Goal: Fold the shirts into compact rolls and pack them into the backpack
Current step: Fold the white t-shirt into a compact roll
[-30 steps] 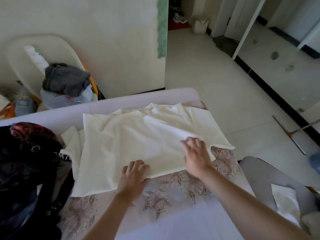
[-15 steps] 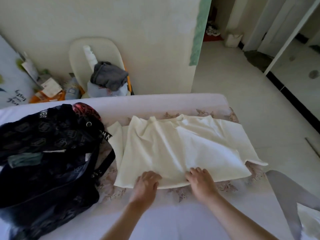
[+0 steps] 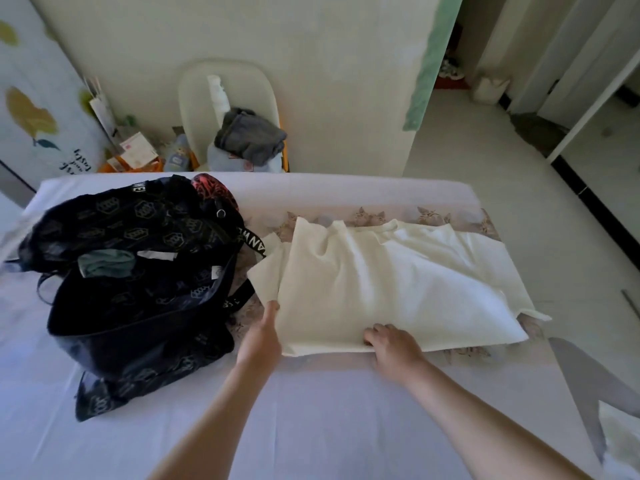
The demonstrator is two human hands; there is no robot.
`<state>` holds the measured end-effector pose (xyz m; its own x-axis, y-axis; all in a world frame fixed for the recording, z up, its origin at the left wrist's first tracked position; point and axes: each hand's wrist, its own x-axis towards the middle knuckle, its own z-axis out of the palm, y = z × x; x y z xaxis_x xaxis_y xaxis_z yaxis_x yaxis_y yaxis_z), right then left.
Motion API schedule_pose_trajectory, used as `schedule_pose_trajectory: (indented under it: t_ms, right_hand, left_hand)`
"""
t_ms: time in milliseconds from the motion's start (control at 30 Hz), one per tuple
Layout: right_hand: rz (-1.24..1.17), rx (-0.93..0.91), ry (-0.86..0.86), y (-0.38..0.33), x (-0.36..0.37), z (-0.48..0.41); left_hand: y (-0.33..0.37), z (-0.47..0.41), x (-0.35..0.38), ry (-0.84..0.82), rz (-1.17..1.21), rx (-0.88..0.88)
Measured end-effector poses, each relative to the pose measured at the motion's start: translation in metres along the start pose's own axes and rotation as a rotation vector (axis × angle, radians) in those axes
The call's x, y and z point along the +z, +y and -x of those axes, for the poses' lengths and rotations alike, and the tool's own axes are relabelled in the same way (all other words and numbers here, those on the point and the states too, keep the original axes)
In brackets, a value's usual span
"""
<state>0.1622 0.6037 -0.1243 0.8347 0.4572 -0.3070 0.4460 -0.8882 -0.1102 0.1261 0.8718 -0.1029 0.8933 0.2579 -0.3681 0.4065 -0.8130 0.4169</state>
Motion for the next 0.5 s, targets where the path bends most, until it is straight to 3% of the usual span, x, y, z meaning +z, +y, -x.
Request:
schedule_pose_trajectory:
  t_ms: [100,167,233,300,367,500]
  right_hand:
    - [-0.18,0.085,-0.316,-0.025,-0.012,0.004]
    - [-0.258,0.048,-0.51,-0.046,-0.017,0.01]
    - [-0.317,0.016,-0.611,-0.059,-0.018,0.013]
    - [-0.417,0.038,-0.635,-0.061,-0.021,0.012]
    - [-0.544,0.105,-0.56,-0.057,-0.027,0.003]
    - [-0.461,0.181,-0.08,-0.027,-0.044,-0.029]
  left_hand:
    - [-0.028,0.016,-0.006,-0.279,-0.313,-0.076]
    - [-0.031,0.032,-0.018,-0.524,-0.416,-0.071]
    - [-0.022,0.042,-0.038,-0.679,-0.589,-0.138]
    - [-0.007,0.041,-0.051,-0.752,-0.608,-0.185]
    - [0.005,0.029,-0.05,-0.667,-0.582,-0.146]
    - [0.026,-0.002,-0.038,-0.119,-0.409,0.18]
